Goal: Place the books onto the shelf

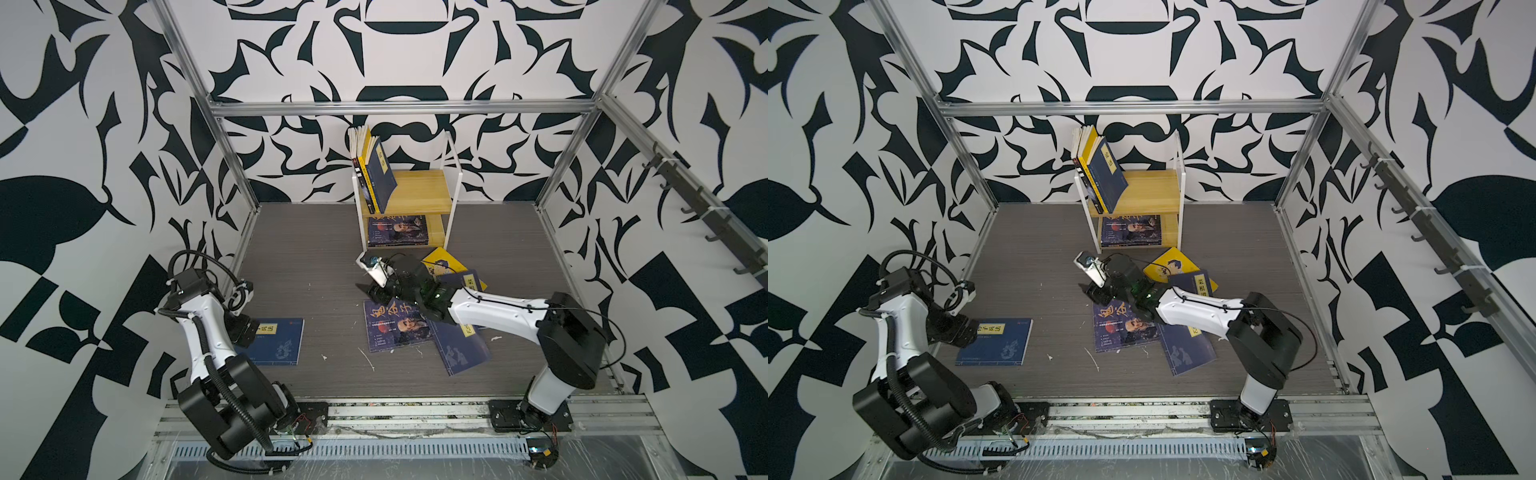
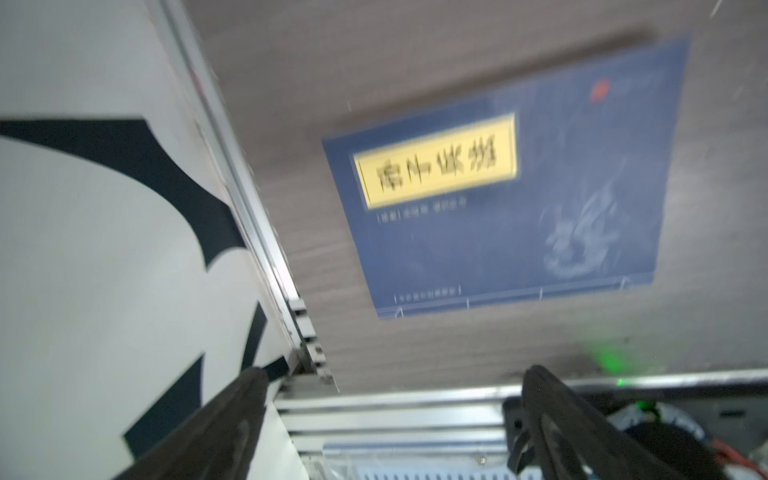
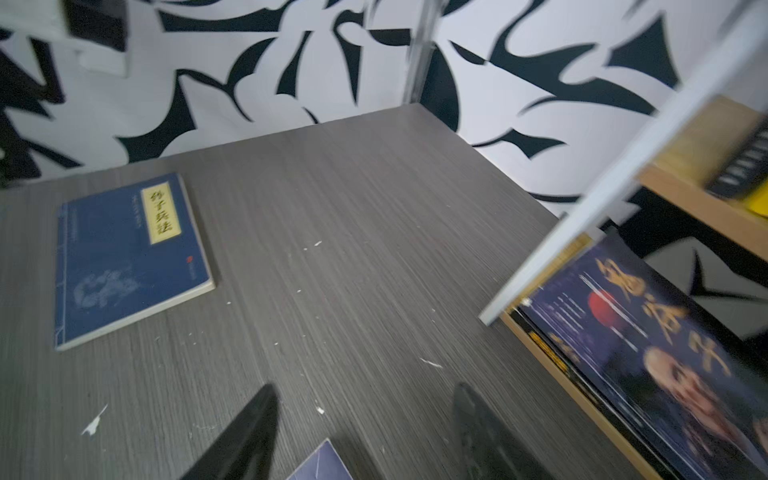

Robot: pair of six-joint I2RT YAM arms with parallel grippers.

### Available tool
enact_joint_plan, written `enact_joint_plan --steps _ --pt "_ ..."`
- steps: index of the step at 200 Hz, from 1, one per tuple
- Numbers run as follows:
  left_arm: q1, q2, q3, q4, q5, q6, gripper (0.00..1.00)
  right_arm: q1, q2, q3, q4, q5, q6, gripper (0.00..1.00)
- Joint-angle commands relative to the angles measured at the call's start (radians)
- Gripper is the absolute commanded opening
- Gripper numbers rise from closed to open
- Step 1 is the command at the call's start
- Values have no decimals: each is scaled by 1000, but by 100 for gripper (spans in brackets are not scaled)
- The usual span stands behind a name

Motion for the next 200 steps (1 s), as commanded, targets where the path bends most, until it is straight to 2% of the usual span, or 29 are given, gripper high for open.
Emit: enact_joint_plan --steps 1,26,57,129,165,187,200 --pt "73 14 -41 -65 -15 229 100 6 36 41 61 -155 0 75" --pt "130 21 -76 -31 -31 375 100 16 99 104 20 -235 -13 78" --pt "150 99 -88 18 -35 456 100 32 176 183 -48 -294 -28 78" --pt "147 273 -163 283 -55 481 97 109 325 315 -162 -320 -58 74" --pt "129 337 -191 336 -32 457 91 134 376 361 -232 -331 -67 73" --pt "104 346 -216 340 27 425 89 134 400 368 -210 -292 -7 72" --pt "61 344 -239 324 47 419 89 134 410 383 -220 -271 15 71"
